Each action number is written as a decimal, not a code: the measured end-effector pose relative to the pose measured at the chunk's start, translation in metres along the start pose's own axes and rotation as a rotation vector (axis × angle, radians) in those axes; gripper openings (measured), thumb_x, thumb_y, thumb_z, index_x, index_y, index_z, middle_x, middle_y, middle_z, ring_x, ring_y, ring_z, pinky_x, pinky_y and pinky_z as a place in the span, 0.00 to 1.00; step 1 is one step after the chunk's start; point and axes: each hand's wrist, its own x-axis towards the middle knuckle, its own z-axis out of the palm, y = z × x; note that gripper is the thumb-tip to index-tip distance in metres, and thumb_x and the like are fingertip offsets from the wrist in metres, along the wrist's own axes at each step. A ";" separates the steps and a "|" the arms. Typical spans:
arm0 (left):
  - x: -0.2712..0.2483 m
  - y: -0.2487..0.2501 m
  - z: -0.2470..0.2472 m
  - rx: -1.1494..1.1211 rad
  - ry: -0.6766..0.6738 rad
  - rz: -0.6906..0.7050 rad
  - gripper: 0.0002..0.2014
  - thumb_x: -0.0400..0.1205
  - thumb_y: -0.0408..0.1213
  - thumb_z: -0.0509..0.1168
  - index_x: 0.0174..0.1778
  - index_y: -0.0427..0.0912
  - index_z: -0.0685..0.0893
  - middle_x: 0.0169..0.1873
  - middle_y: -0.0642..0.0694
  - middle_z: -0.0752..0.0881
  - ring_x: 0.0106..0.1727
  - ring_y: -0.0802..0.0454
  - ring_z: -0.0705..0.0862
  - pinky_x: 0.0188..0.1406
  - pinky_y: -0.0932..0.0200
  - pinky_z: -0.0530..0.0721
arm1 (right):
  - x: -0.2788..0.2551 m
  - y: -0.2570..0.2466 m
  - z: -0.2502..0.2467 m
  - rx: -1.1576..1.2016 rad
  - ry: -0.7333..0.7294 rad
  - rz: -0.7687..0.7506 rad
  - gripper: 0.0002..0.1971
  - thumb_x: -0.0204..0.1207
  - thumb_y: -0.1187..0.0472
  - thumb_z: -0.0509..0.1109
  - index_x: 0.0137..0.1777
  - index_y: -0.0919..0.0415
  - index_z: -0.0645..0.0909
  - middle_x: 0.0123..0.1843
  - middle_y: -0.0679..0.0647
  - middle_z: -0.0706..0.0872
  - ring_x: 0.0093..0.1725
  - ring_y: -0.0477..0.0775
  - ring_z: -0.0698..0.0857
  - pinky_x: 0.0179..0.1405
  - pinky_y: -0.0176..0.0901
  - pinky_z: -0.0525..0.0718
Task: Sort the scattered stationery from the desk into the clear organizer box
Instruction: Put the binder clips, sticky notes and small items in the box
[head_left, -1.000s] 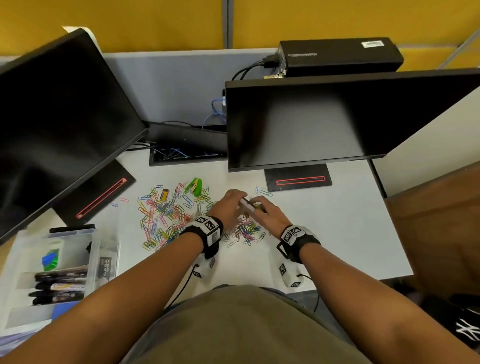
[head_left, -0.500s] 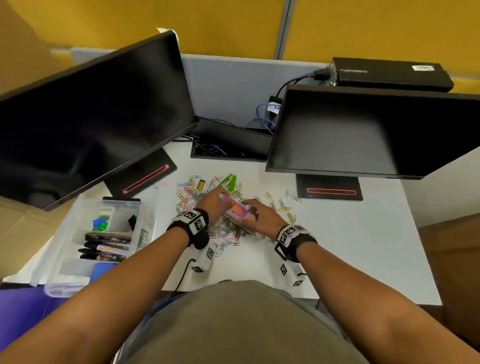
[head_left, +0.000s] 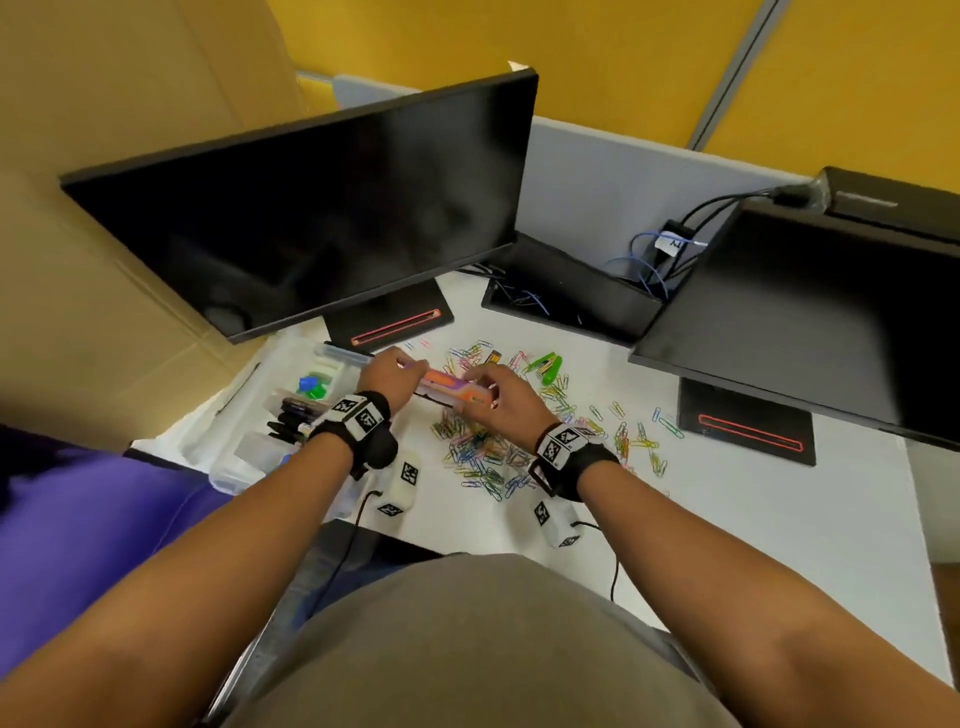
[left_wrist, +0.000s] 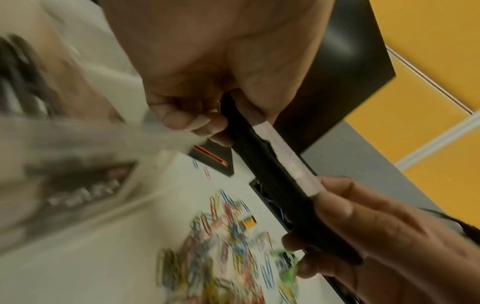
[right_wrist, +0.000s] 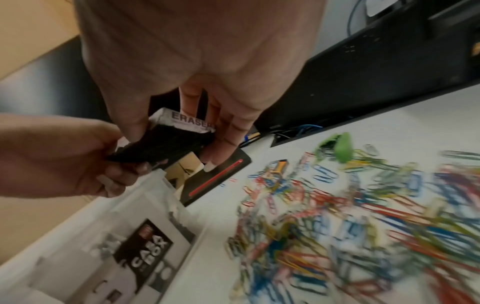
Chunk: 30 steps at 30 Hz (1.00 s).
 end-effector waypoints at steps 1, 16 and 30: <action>0.002 -0.007 -0.008 -0.002 0.024 -0.020 0.13 0.82 0.50 0.66 0.49 0.42 0.84 0.50 0.42 0.87 0.54 0.42 0.83 0.50 0.56 0.77 | 0.006 -0.009 0.003 0.006 -0.007 -0.017 0.22 0.72 0.44 0.77 0.62 0.48 0.79 0.58 0.47 0.82 0.51 0.45 0.83 0.50 0.42 0.84; 0.004 -0.109 -0.114 0.160 0.291 -0.195 0.07 0.79 0.40 0.66 0.52 0.48 0.80 0.53 0.35 0.86 0.53 0.34 0.84 0.53 0.47 0.84 | 0.037 -0.091 0.083 -0.075 -0.211 -0.224 0.12 0.71 0.48 0.77 0.52 0.49 0.86 0.50 0.45 0.88 0.47 0.42 0.85 0.47 0.42 0.86; 0.007 -0.143 -0.123 0.191 0.230 -0.084 0.16 0.80 0.31 0.62 0.64 0.43 0.76 0.56 0.34 0.83 0.58 0.35 0.81 0.51 0.49 0.78 | 0.029 -0.124 0.143 -0.548 -0.356 -0.427 0.17 0.72 0.45 0.73 0.54 0.55 0.80 0.58 0.53 0.81 0.49 0.55 0.82 0.42 0.46 0.82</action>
